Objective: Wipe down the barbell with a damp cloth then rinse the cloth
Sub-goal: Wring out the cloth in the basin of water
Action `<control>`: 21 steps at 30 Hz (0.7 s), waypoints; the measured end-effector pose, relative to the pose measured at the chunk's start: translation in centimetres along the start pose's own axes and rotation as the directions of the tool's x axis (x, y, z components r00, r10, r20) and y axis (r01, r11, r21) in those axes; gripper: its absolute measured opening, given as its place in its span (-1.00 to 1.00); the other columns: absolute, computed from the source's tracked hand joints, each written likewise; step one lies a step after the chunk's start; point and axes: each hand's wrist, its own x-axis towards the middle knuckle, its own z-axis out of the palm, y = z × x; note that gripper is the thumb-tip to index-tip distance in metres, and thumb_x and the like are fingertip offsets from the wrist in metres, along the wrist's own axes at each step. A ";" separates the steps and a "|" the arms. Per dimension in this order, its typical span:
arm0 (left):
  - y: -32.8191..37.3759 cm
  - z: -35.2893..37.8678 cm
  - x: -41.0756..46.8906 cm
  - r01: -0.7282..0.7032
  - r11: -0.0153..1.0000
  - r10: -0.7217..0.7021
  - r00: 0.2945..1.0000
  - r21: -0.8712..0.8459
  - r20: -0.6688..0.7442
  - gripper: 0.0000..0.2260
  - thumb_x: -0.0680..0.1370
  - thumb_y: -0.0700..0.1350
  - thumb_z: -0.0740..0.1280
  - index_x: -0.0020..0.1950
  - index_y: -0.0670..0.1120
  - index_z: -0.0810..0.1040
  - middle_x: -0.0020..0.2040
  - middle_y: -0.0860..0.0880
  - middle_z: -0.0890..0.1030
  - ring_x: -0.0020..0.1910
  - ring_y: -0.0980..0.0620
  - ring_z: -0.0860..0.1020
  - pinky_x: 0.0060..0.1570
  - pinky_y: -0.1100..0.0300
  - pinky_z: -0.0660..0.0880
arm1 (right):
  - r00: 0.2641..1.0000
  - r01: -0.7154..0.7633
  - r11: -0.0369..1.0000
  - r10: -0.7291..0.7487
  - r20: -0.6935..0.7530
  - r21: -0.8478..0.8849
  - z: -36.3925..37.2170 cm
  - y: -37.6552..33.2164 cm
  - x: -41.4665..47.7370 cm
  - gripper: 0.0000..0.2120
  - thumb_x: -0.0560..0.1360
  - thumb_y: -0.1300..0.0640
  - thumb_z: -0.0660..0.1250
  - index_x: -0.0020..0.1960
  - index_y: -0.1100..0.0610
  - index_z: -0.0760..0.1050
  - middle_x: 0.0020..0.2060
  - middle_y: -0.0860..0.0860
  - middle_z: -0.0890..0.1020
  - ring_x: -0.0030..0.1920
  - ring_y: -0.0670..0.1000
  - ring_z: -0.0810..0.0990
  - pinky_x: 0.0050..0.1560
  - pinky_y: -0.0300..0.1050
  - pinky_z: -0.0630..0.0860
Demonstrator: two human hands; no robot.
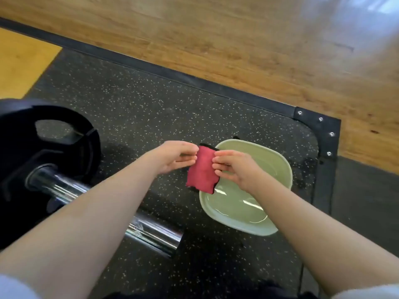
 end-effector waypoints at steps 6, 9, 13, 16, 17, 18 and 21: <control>0.0 -0.1 0.3 0.120 0.965 -0.141 0.987 0.235 0.074 -0.71 0.48 -0.19 0.44 0.18 -0.07 0.53 0.14 -0.06 0.62 0.14 -0.04 0.57 0.13 0.01 0.53 | 0.986 -0.006 0.994 -0.013 -0.168 -0.113 -1.0 0.9 0.7 -0.75 0.42 0.32 0.45 0.06 0.20 0.49 -0.15 0.09 0.57 -0.29 -0.04 0.50 -0.19 -0.16 0.59; 0.1 -0.2 0.4 0.157 0.947 -0.191 0.977 0.281 0.098 -0.66 0.48 -0.19 0.44 0.21 -0.04 0.46 0.18 -0.08 0.58 0.20 -0.11 0.54 0.25 -0.16 0.44 | 0.985 0.005 0.991 -0.028 -0.169 -0.133 -0.7 0.7 1.0 -0.56 0.42 0.30 0.47 0.23 0.20 0.40 0.01 0.10 0.58 -0.12 0.00 0.56 -0.15 -0.13 0.59; -0.4 0.2 0.2 0.146 0.936 -0.185 0.978 0.320 0.095 -0.71 0.50 -0.21 0.41 0.21 -0.10 0.52 0.17 -0.08 0.61 0.19 -0.08 0.55 0.23 -0.10 0.46 | 0.997 -0.035 0.993 0.027 -0.075 -0.109 0.6 1.1 0.8 -0.58 0.45 0.30 0.44 0.26 0.23 0.41 -0.01 0.07 0.61 -0.10 -0.03 0.60 -0.24 -0.22 0.57; -0.5 0.2 0.1 0.105 0.952 -0.137 0.986 0.287 0.096 -0.70 0.49 -0.21 0.41 0.22 -0.18 0.55 0.13 -0.11 0.64 0.15 -0.06 0.59 0.18 -0.02 0.52 | 0.993 -0.075 0.990 0.063 -0.098 -0.119 1.2 1.4 1.1 -0.69 0.42 0.30 0.46 0.13 0.29 0.48 -0.10 0.09 0.62 -0.15 0.01 0.60 -0.21 -0.17 0.57; -0.4 0.3 0.0 0.086 0.960 -0.122 0.985 0.266 0.122 -0.71 0.51 -0.21 0.40 0.22 -0.17 0.55 0.13 -0.12 0.65 0.14 -0.07 0.60 0.18 -0.02 0.52 | 0.990 -0.089 0.991 0.077 -0.114 -0.102 1.2 1.4 1.3 -0.64 0.40 0.28 0.48 0.15 0.31 0.49 -0.06 0.12 0.63 -0.09 0.06 0.61 -0.12 -0.10 0.58; -0.3 0.5 -0.2 0.067 0.968 -0.105 0.984 0.244 0.147 -0.74 0.53 -0.20 0.37 0.22 -0.15 0.55 0.12 -0.11 0.65 0.13 -0.06 0.61 0.17 -0.02 0.53 | 0.988 -0.101 0.992 0.091 -0.125 -0.080 1.1 1.4 1.5 -0.61 0.40 0.25 0.49 0.18 0.30 0.49 -0.02 0.14 0.64 -0.05 0.08 0.62 -0.04 -0.04 0.59; 0.0 1.5 -0.5 -0.014 0.975 -0.016 0.991 0.223 0.131 -0.79 0.62 -0.12 0.26 0.25 -0.06 0.51 0.14 -0.07 0.64 0.13 -0.03 0.60 0.15 0.00 0.53 | 0.994 -0.041 0.999 0.040 -0.104 0.001 1.0 1.6 1.5 -0.81 0.53 0.12 0.38 0.11 0.16 0.50 -0.05 0.06 0.64 -0.08 0.02 0.62 -0.07 -0.06 0.57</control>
